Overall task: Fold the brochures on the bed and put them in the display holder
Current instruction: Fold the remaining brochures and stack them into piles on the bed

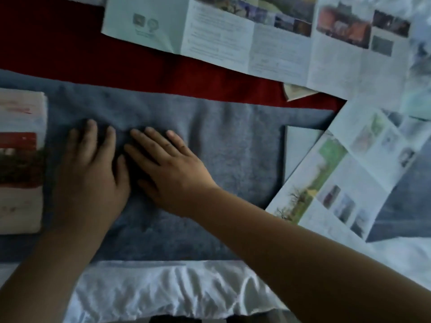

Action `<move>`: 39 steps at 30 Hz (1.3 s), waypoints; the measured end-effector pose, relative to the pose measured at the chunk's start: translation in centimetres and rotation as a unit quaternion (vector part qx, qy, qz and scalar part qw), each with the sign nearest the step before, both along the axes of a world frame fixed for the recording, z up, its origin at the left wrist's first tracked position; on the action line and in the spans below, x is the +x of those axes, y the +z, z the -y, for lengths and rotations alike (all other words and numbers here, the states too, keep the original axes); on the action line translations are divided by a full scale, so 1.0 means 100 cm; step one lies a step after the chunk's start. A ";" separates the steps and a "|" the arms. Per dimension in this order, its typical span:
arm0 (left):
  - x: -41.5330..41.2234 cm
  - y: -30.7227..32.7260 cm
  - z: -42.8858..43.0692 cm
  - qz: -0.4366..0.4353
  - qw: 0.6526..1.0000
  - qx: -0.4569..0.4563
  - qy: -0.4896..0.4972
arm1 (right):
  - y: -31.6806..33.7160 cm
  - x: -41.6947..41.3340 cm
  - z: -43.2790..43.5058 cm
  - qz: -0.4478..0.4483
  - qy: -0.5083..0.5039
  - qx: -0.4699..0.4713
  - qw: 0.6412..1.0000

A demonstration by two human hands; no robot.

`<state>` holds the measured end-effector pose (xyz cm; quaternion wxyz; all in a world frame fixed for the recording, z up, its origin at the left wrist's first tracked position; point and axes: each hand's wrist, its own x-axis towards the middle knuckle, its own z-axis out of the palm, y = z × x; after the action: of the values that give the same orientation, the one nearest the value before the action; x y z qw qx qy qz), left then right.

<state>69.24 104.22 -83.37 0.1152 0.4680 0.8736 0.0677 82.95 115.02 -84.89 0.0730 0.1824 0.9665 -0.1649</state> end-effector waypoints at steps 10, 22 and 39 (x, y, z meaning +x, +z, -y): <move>0.082 0.011 -0.165 0.033 0.988 0.021 -0.148 | 0.022 0.105 -0.146 0.033 -0.258 0.051 0.964; 0.141 -0.002 -0.237 0.051 0.989 -0.030 -0.137 | 0.016 0.180 -0.176 0.059 -0.282 -0.008 0.958; 0.194 -0.025 -0.113 -0.004 0.993 -0.022 -0.112 | 0.008 0.238 -0.071 -0.013 -0.247 -0.009 0.969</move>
<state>88.65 115.54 -85.90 0.1284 0.5605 0.8174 0.0334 106.74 122.14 -84.10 0.0192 0.4129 0.8908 -0.1887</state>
